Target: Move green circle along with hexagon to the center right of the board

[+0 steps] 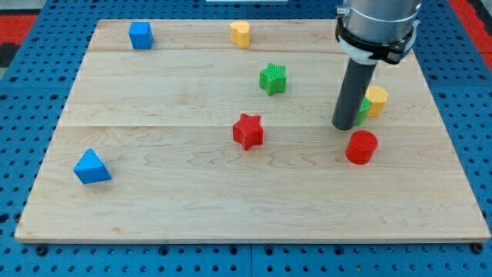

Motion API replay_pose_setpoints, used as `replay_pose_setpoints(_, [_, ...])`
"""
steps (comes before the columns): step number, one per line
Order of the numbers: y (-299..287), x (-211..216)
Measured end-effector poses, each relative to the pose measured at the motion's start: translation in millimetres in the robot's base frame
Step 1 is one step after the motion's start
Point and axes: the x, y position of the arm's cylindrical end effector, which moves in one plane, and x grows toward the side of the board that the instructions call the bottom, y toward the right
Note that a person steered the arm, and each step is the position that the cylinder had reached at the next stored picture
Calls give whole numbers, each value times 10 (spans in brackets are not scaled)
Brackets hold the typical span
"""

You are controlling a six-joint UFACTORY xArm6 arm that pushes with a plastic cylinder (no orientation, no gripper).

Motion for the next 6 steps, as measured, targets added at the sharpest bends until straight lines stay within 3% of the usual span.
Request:
replay_pose_setpoints(1, [6,110])
replay_pose_setpoints(4, [461,-441])
replay_pose_setpoints(5, [510,-205])
replay_pose_setpoints(6, [582,-500])
